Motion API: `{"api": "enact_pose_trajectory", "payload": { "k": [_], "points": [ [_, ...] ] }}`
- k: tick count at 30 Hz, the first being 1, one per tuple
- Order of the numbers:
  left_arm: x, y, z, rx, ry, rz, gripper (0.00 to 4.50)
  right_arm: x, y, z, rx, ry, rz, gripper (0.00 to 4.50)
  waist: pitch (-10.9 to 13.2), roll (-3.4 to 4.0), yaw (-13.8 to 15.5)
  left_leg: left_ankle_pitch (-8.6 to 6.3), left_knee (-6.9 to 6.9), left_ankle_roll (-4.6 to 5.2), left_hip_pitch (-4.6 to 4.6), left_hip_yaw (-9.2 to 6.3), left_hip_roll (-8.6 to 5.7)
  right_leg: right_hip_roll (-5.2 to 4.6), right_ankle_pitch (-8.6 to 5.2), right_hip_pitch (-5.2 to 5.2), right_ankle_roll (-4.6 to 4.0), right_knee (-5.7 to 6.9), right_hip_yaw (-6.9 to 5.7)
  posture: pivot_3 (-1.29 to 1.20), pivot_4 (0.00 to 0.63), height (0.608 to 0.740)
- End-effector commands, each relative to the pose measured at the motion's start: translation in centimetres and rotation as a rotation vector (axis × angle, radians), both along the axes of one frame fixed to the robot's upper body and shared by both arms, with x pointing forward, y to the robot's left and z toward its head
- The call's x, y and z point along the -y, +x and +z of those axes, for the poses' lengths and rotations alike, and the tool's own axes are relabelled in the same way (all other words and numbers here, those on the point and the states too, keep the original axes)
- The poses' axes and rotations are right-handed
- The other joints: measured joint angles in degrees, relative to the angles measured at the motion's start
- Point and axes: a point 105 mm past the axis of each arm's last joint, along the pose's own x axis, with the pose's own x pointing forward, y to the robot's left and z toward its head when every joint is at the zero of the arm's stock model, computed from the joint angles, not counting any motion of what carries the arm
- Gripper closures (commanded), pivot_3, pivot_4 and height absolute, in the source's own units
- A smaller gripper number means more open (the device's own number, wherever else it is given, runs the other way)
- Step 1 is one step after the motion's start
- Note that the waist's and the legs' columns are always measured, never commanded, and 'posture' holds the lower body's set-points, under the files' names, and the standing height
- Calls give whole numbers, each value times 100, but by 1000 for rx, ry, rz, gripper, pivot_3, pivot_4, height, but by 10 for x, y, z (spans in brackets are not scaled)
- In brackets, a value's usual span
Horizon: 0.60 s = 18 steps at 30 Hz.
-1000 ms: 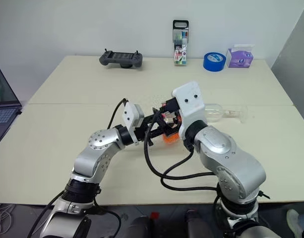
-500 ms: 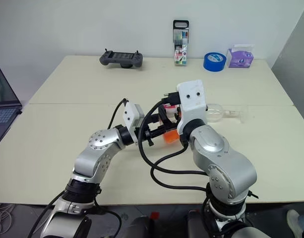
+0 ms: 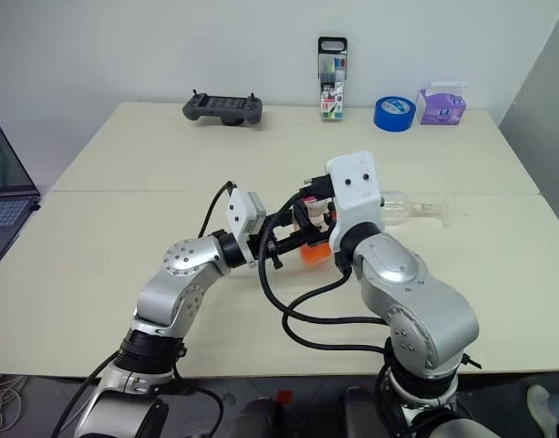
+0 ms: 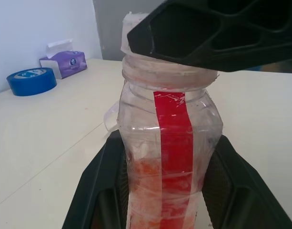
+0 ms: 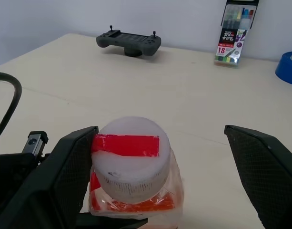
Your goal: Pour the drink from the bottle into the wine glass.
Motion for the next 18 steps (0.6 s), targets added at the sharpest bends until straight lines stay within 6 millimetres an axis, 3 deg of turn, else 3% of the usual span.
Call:
{"api": "enact_pose_trajectory", "payload": {
  "k": [1,6,13,18],
  "points": [
    [0,-3,15,63,-32,-11,2847,3,-7,9,46,16,15,0,0,0,0,0,0,0,0,0,0,0,0,0,0,0,0,0,150,740],
    [0,-2,15,62,-31,-12,2847,-12,-15,10,52,14,110,0,0,0,0,0,0,0,0,1,0,0,0,0,0,0,-1,0,150,740],
    [1,-4,15,60,-33,-14,2847,-16,-14,9,38,30,122,0,0,0,-1,0,0,0,0,0,0,0,0,0,0,0,0,0,150,740],
    [0,-4,15,61,-33,-11,2847,-16,-13,8,35,26,120,1596,0,0,0,0,0,0,0,0,0,0,0,0,0,-1,0,0,150,740]
  ]
}}
